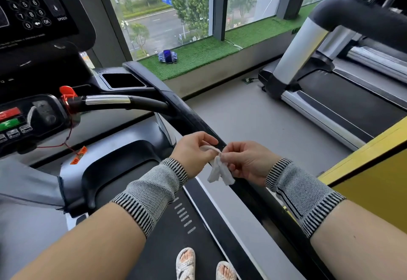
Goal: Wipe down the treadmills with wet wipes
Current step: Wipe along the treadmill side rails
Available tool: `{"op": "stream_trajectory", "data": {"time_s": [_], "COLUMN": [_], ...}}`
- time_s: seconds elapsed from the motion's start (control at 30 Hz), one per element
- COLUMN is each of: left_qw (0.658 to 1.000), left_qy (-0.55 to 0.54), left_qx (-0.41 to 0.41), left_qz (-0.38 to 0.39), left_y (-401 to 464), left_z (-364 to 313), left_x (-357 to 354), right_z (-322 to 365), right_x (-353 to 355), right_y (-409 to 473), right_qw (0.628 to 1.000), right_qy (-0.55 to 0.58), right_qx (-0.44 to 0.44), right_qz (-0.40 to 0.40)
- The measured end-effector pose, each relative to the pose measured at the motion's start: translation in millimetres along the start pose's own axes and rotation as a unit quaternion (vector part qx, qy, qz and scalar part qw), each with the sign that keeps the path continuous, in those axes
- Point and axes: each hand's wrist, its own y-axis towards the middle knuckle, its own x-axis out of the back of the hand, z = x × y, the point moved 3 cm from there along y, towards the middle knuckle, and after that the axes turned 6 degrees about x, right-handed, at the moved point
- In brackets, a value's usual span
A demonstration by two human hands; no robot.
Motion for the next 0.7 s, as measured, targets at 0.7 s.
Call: {"op": "stream_trajectory", "data": {"time_s": [0.7], "left_qw": [0.958], "left_qy": [-0.259], "left_qx": [0.123], "left_qz": [-0.004], "left_y": [20.3], "left_z": [0.1], "left_x": [2.1], "right_z": [4.7], "right_x": [3.6], "right_y": [10.6], "right_qw": [0.993], "right_qy": [0.08], "right_qx": [0.062], "right_qz": [-0.062]}}
